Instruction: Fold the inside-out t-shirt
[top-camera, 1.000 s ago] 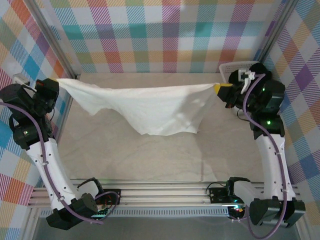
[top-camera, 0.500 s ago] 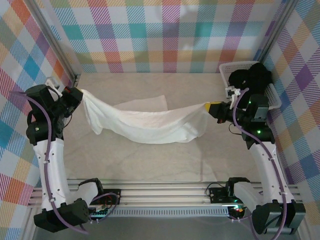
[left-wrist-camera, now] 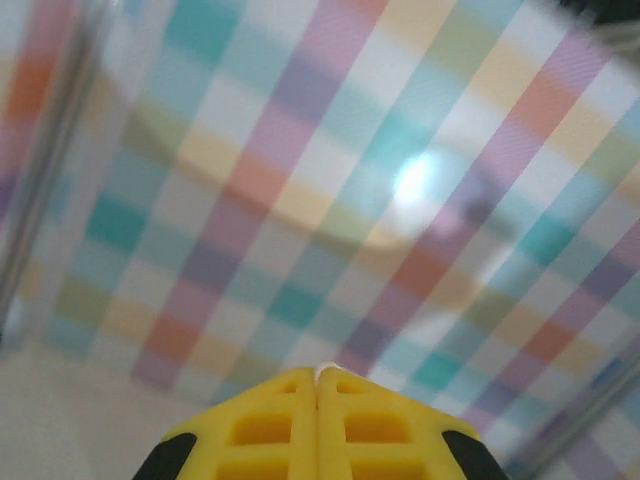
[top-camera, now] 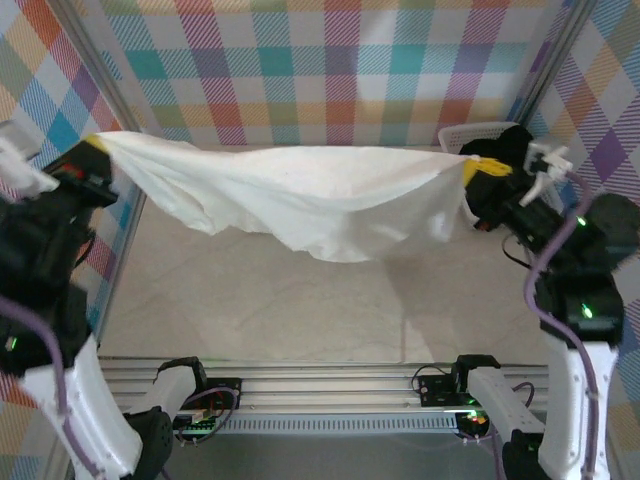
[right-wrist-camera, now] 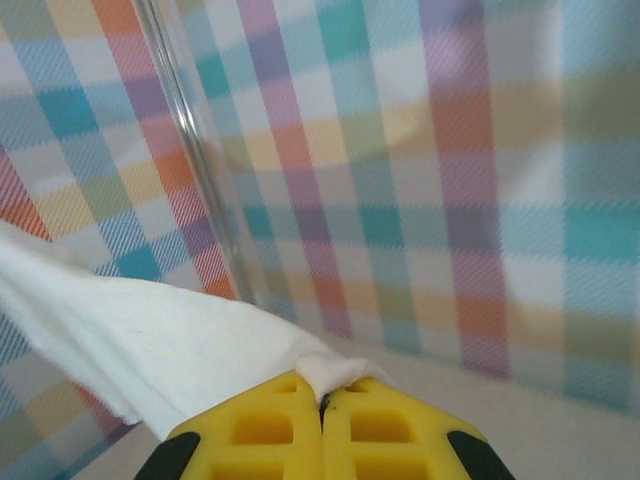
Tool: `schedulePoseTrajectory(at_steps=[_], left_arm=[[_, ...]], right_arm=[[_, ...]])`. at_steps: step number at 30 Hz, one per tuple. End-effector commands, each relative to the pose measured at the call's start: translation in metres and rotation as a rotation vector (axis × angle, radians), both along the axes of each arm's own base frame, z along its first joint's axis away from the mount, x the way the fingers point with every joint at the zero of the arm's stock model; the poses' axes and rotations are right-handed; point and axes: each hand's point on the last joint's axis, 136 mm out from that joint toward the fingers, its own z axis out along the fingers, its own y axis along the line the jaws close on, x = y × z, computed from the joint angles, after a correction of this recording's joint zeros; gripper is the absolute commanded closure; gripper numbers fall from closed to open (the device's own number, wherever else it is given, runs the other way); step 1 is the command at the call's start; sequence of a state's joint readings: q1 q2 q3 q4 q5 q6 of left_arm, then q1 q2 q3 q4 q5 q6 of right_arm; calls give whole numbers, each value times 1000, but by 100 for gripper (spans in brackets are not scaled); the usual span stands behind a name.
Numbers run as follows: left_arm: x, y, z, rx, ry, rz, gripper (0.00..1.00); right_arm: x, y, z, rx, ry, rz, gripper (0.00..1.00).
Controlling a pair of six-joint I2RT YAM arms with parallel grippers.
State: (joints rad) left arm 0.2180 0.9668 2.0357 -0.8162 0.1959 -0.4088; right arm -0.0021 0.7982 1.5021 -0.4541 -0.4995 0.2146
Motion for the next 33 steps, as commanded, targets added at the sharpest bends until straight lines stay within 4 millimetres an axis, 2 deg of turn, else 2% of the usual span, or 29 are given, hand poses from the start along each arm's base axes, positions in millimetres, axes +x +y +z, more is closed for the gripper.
schedulePoseTrajectory(at_steps=[1,3,5,7,10,12,17,20,22,25,27,30,33], left_arm=[[-32,21,23,80,-39,176,100],[-36,26,37,99,-57,216,100],[-30,29,46,112,-66,227,100],[-12,30,47,111,-53,211,100],[33,31,38,86,1,156,100],[72,35,26,62,52,124,100],[173,46,-16,46,188,90,100],[217,41,-38,58,249,69,100],[233,38,-44,55,264,53,100],[240,35,-43,43,259,32,100],[233,33,-36,41,242,30,100],[215,31,-25,42,212,29,100],[186,28,-10,45,166,35,100]], right_arm=[[-17,-15,16,-32,-38,-112,100],[-28,-19,33,-37,-81,-139,100],[-35,-21,47,-46,-119,-155,100],[-35,-21,55,-52,-137,-155,100],[-19,-18,56,-55,-118,-133,100],[5,-14,48,-52,-79,-108,100],[90,-13,10,-72,55,-97,100],[136,-15,-13,-90,126,-107,100],[155,-16,-21,-96,152,-115,100],[165,-16,-20,-94,157,-112,100],[161,-15,-15,-90,141,-107,100],[146,-13,-8,-88,122,-97,100],[123,-13,-3,-90,100,-97,100]])
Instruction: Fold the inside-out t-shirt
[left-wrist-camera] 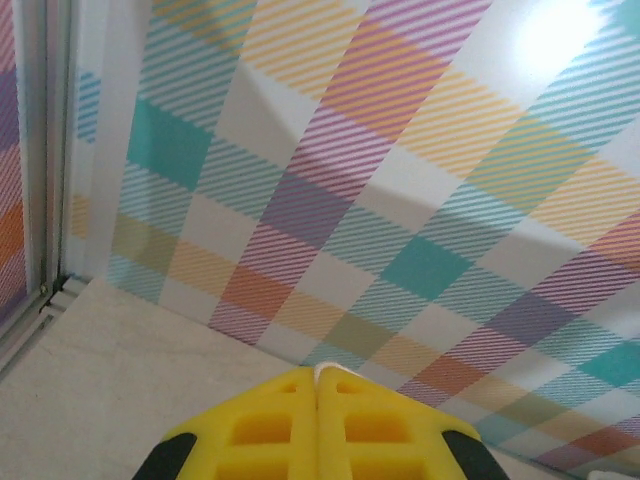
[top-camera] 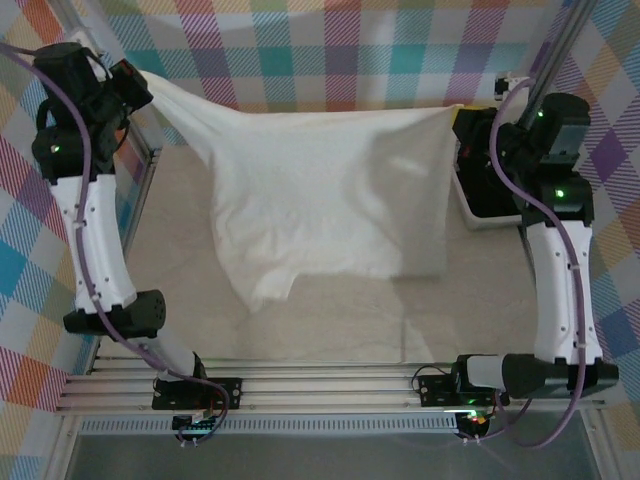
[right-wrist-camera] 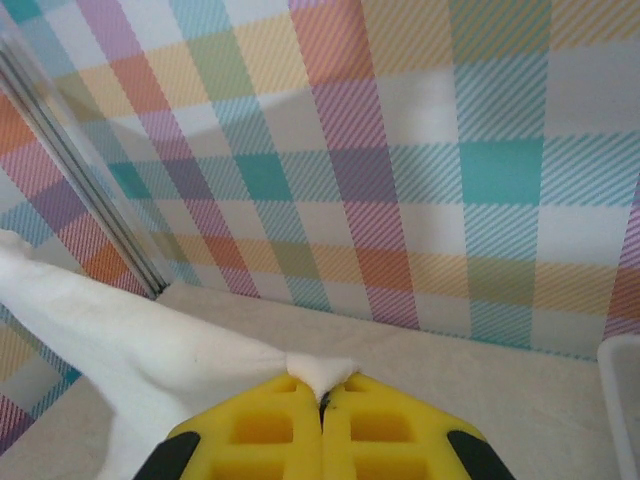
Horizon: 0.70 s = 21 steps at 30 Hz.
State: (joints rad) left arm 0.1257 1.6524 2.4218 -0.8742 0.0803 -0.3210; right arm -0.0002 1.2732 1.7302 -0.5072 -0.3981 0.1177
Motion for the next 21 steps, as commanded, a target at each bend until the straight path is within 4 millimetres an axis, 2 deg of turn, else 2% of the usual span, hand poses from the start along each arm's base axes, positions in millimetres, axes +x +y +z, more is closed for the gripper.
schedulePoseTrajectory(at_steps=[1,6,11,14,17,21], left_arm=[[-64,-6,67,24,-207,10,100],[-132,-9,100,55,-314,41,100],[-215,-13,139,107,-480,84,100],[-252,-16,157,130,-559,100,100],[-269,-16,169,148,-605,115,100],[-260,-14,177,165,-620,122,100]], right_arm=[[-48,1,43,-18,-158,8,100],[-100,-4,60,-31,-230,-24,100],[-156,-7,86,-32,-329,-45,100],[-181,-5,100,-26,-377,-37,100],[-196,-2,109,-20,-403,-18,100],[-196,-1,117,-22,-414,-10,100]])
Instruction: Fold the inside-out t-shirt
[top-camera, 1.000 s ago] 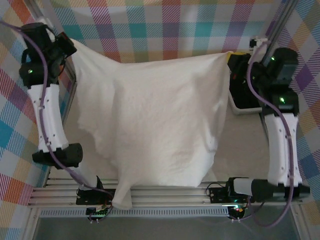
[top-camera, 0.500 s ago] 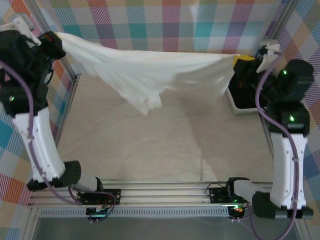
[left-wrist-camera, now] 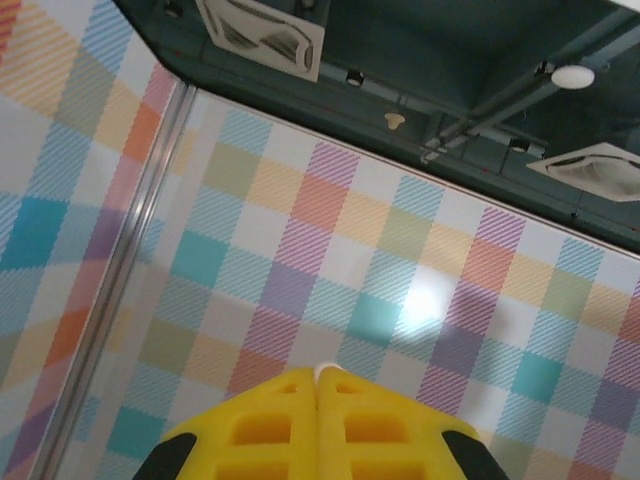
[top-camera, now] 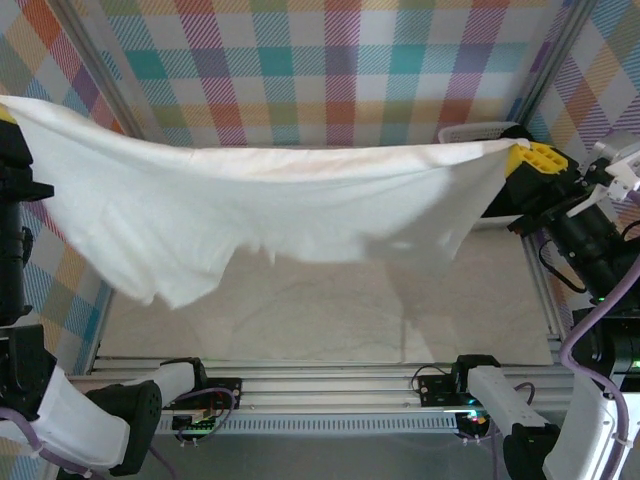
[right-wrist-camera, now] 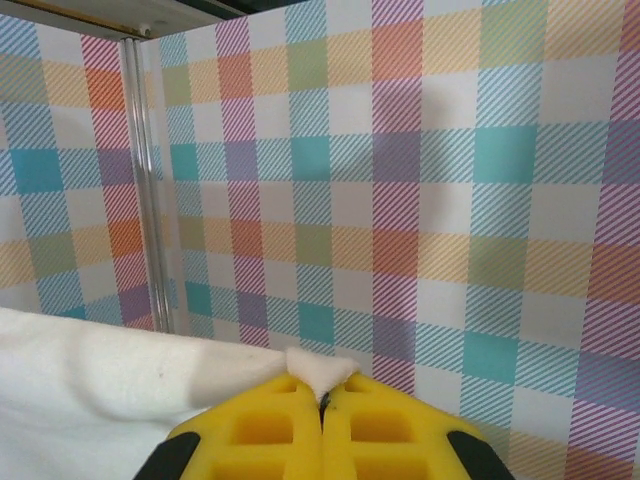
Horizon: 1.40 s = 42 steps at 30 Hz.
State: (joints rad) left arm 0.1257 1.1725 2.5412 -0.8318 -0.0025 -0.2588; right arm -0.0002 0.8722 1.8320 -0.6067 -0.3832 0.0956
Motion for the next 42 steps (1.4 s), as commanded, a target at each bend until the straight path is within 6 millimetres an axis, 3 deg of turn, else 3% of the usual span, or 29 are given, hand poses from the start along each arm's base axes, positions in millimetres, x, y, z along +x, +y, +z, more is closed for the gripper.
schedulePoseTrajectory(at_steps=[1,3,6,9,12,15,18,22,24,26,29,32,35,38,42], left_arm=[[33,8,6,24,11,37,100],[55,11,4,26,33,38,100],[105,14,-7,25,95,21,100],[170,18,-31,14,187,-7,100],[240,22,-67,-1,290,-34,100],[310,24,-118,-13,412,-53,100],[378,19,-186,-20,546,-84,100],[468,3,-298,-18,712,-121,100],[507,-4,-343,-17,761,-125,89],[534,-6,-385,-33,828,-125,79],[536,-3,-407,-54,874,-112,54],[521,-2,-412,-82,950,-98,46],[501,-10,-405,-135,977,-135,43],[469,-19,-406,-229,938,-167,39],[420,-46,-433,-372,943,-245,36]], right_arm=[[7,1,5,-6,4,6,100],[18,2,5,-7,15,11,100],[44,4,-1,-10,49,22,100],[86,3,-20,-12,115,18,100],[133,3,-45,-8,182,21,100],[191,4,-83,-2,272,22,100],[255,5,-133,-6,372,13,100],[359,8,-228,-34,529,-31,92],[417,7,-284,-41,635,-73,87],[456,6,-323,-41,747,-104,78],[481,7,-353,-75,839,-129,68],[472,15,-356,-109,883,-115,63],[441,30,-368,-145,955,-95,60],[392,33,-392,-131,1044,-94,54],[322,18,-437,-105,1180,-153,50]])
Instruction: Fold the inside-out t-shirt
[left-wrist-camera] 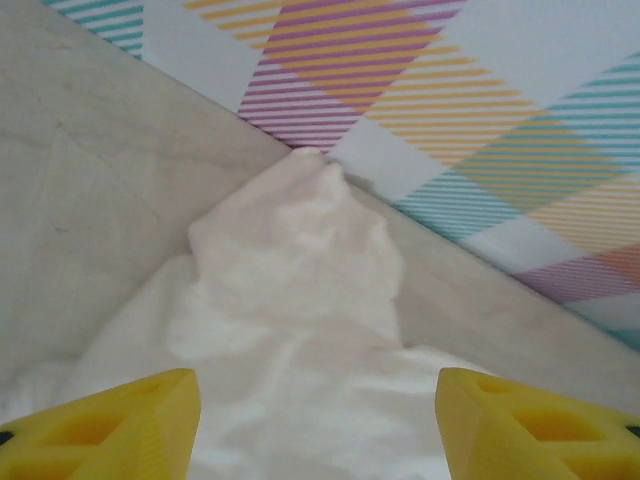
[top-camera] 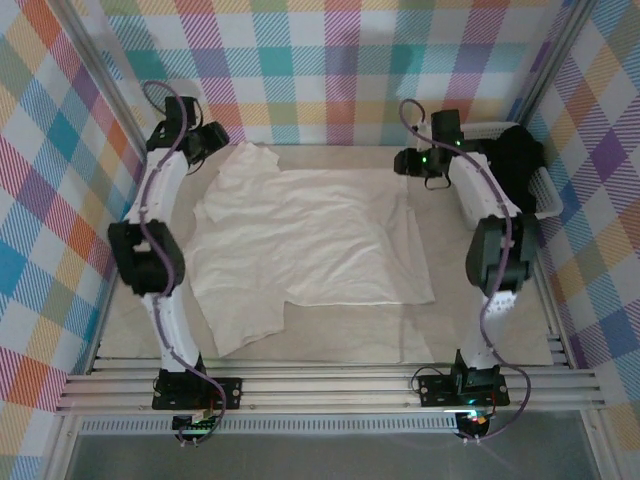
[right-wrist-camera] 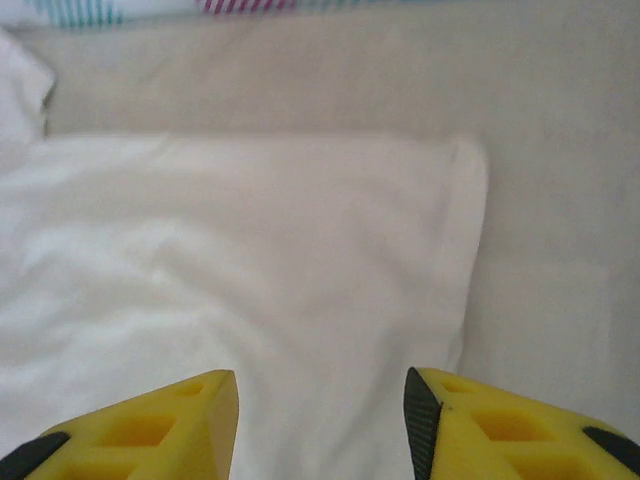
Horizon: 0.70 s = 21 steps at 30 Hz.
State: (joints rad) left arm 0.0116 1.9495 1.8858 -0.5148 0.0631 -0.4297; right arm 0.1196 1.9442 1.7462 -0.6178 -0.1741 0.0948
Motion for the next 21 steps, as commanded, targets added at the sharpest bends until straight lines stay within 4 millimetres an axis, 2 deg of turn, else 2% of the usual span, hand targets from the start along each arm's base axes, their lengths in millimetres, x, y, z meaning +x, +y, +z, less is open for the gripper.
schedulePoseTrajectory(at_steps=[1,2,4,6,8,11,17,21], left_arm=[[-21,-31,23,-163,-146,-1,36],[-30,-40,13,-185,-144,-9,36],[-44,-50,-14,-205,-113,-30,36],[-56,-50,-45,-189,-34,-30,36],[-66,-48,-66,-163,19,-30,36],[-78,-43,-89,-118,73,-29,36],[-94,-46,-121,-123,144,-50,36],[-107,-49,-131,-141,162,-56,36]], right_arm=[[-35,-14,-18,-14,35,-69,48],[-39,-20,-25,-39,35,-82,47],[-30,-22,-33,-32,44,-87,46],[-10,-18,-44,-12,62,-95,47],[9,-16,-55,3,81,-111,48],[34,-25,-73,-32,98,-156,47],[61,-18,-108,-7,201,-176,50],[70,-17,-126,-4,234,-190,62]])
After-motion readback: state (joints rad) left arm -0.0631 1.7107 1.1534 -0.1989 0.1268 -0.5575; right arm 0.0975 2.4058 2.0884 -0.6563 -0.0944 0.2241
